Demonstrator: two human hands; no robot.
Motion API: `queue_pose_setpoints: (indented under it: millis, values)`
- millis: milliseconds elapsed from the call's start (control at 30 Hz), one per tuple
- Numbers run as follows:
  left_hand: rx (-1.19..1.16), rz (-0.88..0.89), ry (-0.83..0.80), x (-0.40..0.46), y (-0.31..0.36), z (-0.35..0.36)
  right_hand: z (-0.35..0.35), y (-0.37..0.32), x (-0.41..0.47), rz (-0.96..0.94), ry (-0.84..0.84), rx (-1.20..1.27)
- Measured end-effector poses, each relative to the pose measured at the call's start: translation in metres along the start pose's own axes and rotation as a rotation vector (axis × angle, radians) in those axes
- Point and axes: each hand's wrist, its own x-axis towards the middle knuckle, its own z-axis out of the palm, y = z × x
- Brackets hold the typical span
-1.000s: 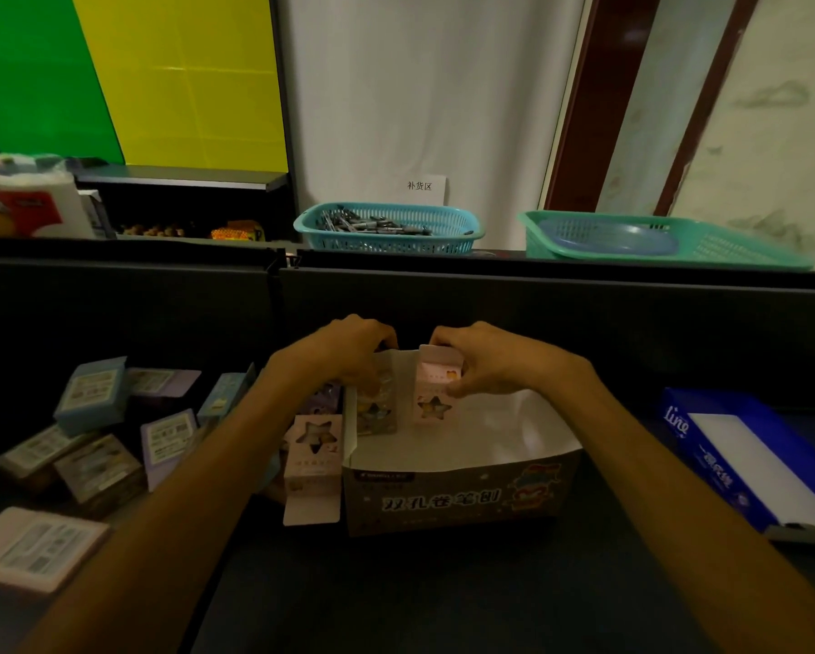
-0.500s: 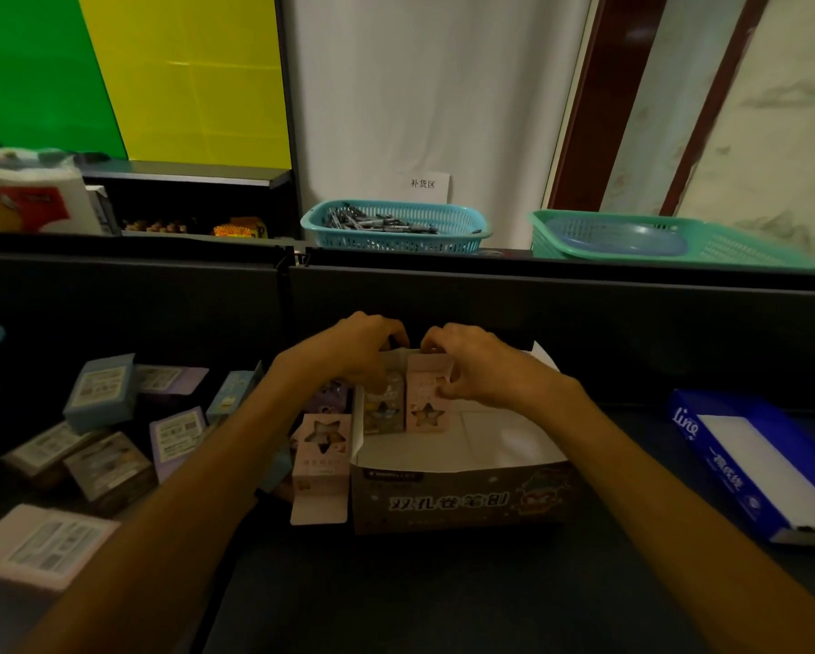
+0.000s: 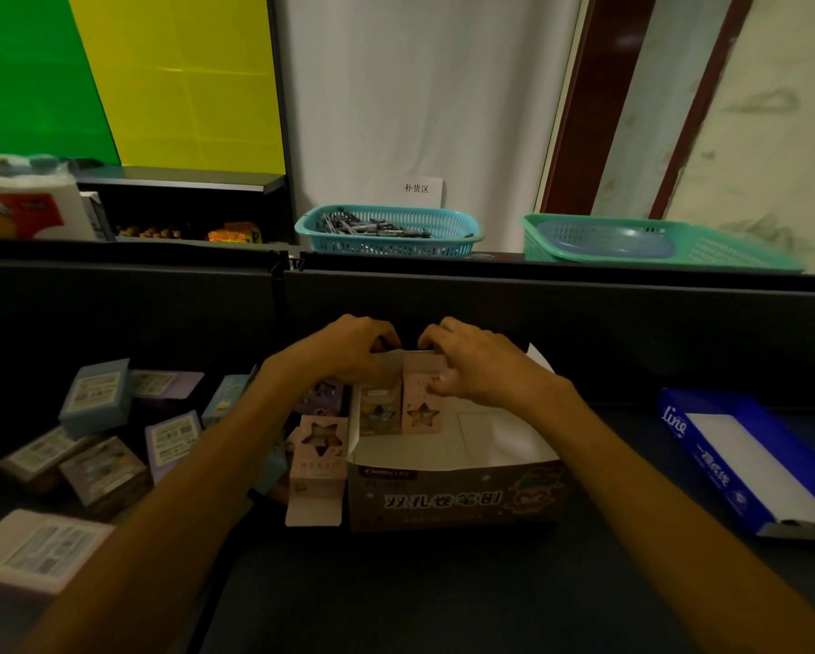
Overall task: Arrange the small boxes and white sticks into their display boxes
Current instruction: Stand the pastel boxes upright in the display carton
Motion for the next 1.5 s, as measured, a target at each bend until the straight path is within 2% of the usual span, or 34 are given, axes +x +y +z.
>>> queue_pose_setpoints:
  millis: [167, 367, 600, 767, 1067, 1267, 1500]
  values:
    - [0.011, -0.027, 0.126, -0.021, -0.004, -0.018, -0.024, 0.002, -0.013, 0.046, 0.072, 0.026]
    - [0.139, -0.116, 0.294, -0.063, -0.016, -0.019, -0.027, -0.007, -0.025, 0.042, 0.104, -0.001]
    - [0.19, -0.27, 0.262, -0.114, -0.037, -0.015, -0.025, -0.039, -0.021, -0.055, 0.145, 0.037]
    - [0.185, -0.318, 0.248, -0.148, -0.059, -0.022, -0.026, -0.073, -0.018, -0.121, 0.149, 0.056]
    - [0.116, -0.262, 0.287, -0.191, -0.102, -0.032, -0.019, -0.148, -0.011, -0.13, 0.136, 0.045]
    - [-0.009, -0.136, 0.235, -0.203, -0.126, -0.018, 0.001, -0.194, -0.014, -0.059, 0.09, 0.046]
    - [-0.213, -0.098, 0.136, -0.189, -0.138, 0.006, 0.022, -0.216, -0.028, 0.076, 0.023, 0.0]
